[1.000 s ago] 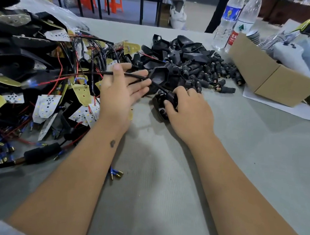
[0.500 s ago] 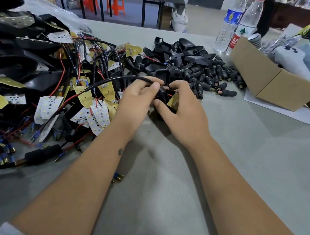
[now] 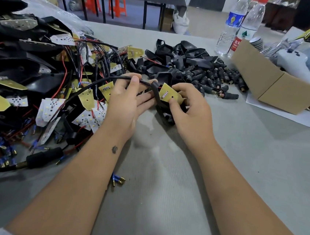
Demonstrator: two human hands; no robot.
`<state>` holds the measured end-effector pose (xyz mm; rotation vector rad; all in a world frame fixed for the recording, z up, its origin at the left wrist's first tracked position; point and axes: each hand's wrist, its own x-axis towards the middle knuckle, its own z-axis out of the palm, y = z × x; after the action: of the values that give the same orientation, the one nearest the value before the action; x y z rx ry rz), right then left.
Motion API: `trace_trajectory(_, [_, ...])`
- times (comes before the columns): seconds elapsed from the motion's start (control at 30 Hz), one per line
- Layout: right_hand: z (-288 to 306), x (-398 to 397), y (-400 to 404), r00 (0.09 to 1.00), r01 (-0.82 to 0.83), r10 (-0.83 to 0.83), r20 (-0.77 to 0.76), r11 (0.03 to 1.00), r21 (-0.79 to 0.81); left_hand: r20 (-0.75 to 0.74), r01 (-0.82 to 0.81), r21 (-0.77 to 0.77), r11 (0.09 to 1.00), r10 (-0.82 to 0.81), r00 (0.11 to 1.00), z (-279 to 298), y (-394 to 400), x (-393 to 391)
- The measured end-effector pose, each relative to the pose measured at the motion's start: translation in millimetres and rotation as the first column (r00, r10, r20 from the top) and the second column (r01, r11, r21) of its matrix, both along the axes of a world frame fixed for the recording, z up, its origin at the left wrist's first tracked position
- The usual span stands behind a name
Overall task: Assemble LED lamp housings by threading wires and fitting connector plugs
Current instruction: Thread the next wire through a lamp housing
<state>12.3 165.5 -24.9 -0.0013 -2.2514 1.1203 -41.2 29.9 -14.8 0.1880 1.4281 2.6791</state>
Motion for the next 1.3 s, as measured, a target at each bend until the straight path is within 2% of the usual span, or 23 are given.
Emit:
trace_trajectory(0.13, [0.8,0.0,1.4,0.998,0.053,-0.053,-0.021,0.998,0.014,-0.047,0.107,-0.063,0.992,-0.110,0.993,-1.4,0.8,0.8])
trace_trajectory(0.27, [3.3,0.8,-0.7,0.991,0.115,-0.110,-0.075,0.990,0.080,-0.112,0.094,-0.181,0.979,-0.116,0.987,-4.9,2.7,1.9])
trace_trajectory(0.43, [7.3,4.1,-2.8,0.960,0.202,-0.171,-0.223,0.971,0.124,-0.119,0.069,-0.185,0.980,-0.092,0.989,-6.1,2.8,3.3])
trace_trajectory(0.57, [8.7,5.6,-3.7,0.953,0.227,-0.187,-0.239,0.962,0.153,-0.124,0.071,-0.166,0.984,-0.093,0.988,-5.4,3.4,4.4])
trace_trajectory(0.7, [10.0,6.5,-7.3,0.966,0.175,-0.166,-0.200,0.984,0.027,-0.131,0.054,-0.151,0.987,-0.074,0.989,-4.8,2.9,3.8])
trace_trajectory(0.87, [10.7,7.6,-10.1,0.976,0.153,-0.159,-0.151,0.987,-0.049,-0.129,0.053,-0.128,0.990,-0.069,0.989,-4.6,1.9,3.2])
trace_trajectory(0.93, [11.6,7.3,-9.5,0.981,0.144,-0.160,-0.113,0.980,-0.137,-0.140,0.064,-0.128,0.990,-0.082,0.987,-4.5,2.3,3.7])
trace_trajectory(1.17, [11.9,1.1,-6.0,0.990,0.119,-0.138,-0.003,0.869,-0.480,-0.210,0.081,-0.209,0.975,-0.125,0.970,-4.2,3.3,5.7])
trace_trajectory(1.3, [8.4,-2.8,-3.6,0.992,0.120,-0.088,0.085,0.838,-0.532,-0.224,0.074,-0.221,0.973,-0.124,0.967,-3.8,3.6,6.7])
